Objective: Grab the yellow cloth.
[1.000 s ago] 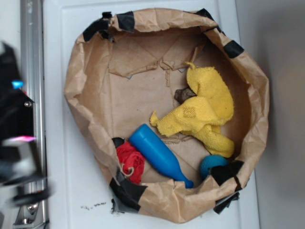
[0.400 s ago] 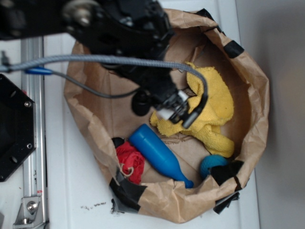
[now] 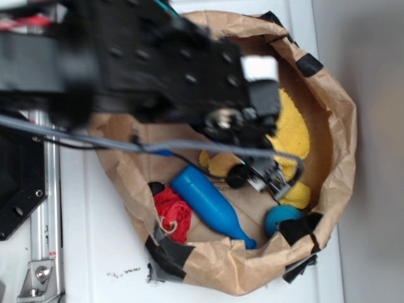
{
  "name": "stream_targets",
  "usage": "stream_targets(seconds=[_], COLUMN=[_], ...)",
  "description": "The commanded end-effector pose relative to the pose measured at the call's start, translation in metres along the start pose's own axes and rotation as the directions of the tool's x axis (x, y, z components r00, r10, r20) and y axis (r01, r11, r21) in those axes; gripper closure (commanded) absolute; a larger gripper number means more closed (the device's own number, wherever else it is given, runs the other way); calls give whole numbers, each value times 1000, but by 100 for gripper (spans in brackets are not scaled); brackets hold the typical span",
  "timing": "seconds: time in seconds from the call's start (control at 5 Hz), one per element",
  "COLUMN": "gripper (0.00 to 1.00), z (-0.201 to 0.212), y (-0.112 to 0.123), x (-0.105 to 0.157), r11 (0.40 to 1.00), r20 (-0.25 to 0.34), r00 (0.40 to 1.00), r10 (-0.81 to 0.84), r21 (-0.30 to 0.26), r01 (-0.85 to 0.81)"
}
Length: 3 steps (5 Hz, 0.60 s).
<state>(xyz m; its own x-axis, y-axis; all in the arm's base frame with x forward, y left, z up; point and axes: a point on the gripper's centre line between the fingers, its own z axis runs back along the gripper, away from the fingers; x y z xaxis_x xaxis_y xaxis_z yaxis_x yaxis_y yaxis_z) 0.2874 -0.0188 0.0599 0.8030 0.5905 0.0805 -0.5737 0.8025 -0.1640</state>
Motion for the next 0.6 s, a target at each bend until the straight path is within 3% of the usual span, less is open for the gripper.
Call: stream_targets(seconds=[0.0,0.2,0.4], gripper=[100,100,100], z=[-32,-27,-11], y=[-35,-31,-33], x=[10,13,12], r11=[944,942,921], r20=[89,108,168], r00=[960,954,921], r10=[-265,-279,-353], r21=[-181,-161,-108], r01=[277,293,373])
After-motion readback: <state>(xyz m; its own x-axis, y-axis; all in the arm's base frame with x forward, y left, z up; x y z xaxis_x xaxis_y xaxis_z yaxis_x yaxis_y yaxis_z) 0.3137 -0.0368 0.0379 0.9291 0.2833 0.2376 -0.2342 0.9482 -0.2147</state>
